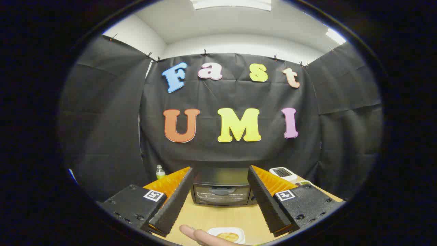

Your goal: Open the toaster oven, put the food inside, and close the toaster oven door.

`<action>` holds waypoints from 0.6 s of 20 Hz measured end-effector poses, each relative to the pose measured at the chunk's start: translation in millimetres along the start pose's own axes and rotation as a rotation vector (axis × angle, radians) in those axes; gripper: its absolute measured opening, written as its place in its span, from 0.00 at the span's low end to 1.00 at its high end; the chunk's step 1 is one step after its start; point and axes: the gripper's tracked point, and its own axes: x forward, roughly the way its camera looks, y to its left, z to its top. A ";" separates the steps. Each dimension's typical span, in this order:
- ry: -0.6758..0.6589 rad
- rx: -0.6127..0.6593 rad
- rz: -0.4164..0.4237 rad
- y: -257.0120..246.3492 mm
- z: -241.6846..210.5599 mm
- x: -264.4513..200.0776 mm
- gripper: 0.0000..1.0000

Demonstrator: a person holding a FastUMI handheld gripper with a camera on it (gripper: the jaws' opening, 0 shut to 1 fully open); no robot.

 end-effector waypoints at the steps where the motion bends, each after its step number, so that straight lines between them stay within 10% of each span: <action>1: 0.006 0.013 -0.008 -1.2 -0.5 0.3 1.00; 12: 0.062 0.073 -0.043 -16.5 -23.1 16.8 1.00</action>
